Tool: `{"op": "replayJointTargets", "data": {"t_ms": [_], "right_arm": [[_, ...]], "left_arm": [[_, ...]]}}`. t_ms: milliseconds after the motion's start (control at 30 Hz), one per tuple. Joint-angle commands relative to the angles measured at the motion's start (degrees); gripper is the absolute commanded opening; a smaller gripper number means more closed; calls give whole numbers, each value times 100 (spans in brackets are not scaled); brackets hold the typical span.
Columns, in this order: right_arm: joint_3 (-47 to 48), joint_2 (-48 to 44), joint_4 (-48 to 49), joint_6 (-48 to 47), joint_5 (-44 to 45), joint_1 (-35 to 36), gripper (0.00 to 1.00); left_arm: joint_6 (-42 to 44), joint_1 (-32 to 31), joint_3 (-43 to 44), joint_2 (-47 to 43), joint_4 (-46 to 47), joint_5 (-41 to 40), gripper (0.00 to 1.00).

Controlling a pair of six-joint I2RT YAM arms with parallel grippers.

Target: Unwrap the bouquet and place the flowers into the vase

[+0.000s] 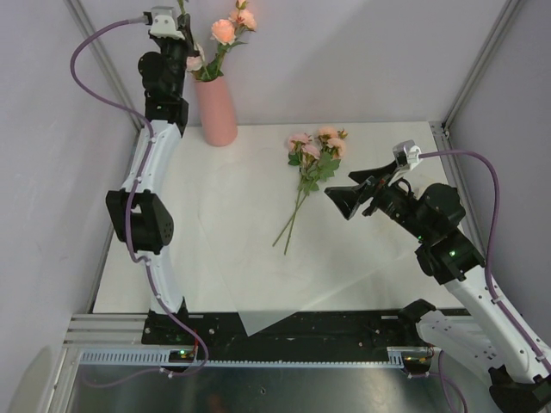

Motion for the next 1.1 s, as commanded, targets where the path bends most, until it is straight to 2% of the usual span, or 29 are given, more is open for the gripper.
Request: {"op": "replayJointTargets", "data": {"t_ms": [0,367,433,533,600,633,767,900,1067], "right_arm": [[-4,-37,88,-14,-114,-55,99],[8,-85,17,24,-125,-116,99],[13,-74,16,38,-139,-131,99],[19,-43,22,76,-156,-152,99],[20,-35,28,121,-165,-156,99],[24,-29,32,136,-175,-152,99],[24,7,71,207,-207,-172,99],[22,117,82,393,-213,-180,99],[39,308,-189,998,250,-212,99]], "left_arm": [[160,88,-158,99,871,221,0],[-194,120,-427,555,1121,553,2],[-232,113,-547,561,1114,521,16],[-242,113,-1065,326,1099,400,50],[-258,116,-1500,38,1095,355,64],[-276,112,-1689,-123,1091,349,68],[-468,103,-2388,-692,1061,315,77],[-736,97,-3068,-1229,971,398,81],[-1182,93,-3986,-2004,697,507,83]]}}
